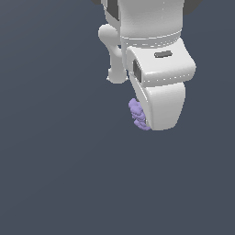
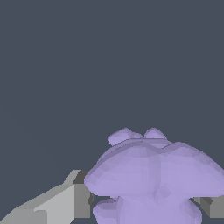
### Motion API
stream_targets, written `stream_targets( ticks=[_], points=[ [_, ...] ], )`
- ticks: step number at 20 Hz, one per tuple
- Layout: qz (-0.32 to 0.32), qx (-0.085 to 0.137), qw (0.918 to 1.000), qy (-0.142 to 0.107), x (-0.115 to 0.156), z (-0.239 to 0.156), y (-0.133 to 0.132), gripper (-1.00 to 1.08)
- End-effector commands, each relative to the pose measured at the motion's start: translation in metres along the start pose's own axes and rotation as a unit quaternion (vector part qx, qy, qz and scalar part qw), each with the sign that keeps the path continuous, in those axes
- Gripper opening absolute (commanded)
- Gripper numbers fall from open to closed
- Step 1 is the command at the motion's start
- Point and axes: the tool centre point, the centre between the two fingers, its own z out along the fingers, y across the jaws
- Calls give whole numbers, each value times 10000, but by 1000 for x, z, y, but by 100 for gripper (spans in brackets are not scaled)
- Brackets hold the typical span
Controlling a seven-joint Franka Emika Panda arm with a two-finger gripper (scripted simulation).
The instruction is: Pick up the object and move it to a goal position.
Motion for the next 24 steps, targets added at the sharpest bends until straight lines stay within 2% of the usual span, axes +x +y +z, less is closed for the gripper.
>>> stream_targets(
  ticks=[1, 12, 24],
  points=[
    [-244, -20, 9997, 52, 0, -21, 3, -100],
    [-924, -88, 9955, 196, -1, -84, 15, -100],
    [-1249, -117, 9917, 263, -2, -114, 21, -100]
  ],
)
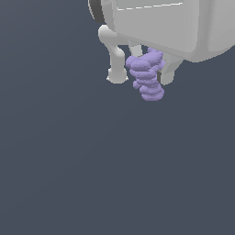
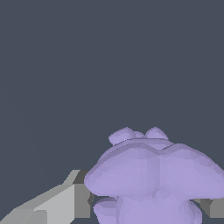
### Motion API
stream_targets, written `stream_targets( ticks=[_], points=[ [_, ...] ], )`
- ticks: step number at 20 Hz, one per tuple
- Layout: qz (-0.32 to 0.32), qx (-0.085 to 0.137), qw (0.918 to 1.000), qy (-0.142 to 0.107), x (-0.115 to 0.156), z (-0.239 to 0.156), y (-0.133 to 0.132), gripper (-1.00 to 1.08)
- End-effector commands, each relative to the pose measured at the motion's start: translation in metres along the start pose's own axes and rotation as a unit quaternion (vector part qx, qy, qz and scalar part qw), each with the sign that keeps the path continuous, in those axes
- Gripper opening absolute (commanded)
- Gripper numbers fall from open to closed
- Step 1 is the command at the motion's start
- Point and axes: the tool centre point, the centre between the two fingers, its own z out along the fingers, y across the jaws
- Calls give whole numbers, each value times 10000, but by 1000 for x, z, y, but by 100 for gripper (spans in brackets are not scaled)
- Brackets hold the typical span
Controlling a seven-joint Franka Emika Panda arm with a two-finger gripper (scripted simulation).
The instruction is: Pick up the object and move it to a goal position.
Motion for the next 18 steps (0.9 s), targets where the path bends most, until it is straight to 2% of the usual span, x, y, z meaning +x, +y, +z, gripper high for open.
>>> stream_targets(
  ticks=[1, 18],
  points=[
    [-38, -2, 10000, 8, 0, -3, 1, -100],
    [-70, -4, 10000, 13, 0, -6, 1, -100]
  ],
)
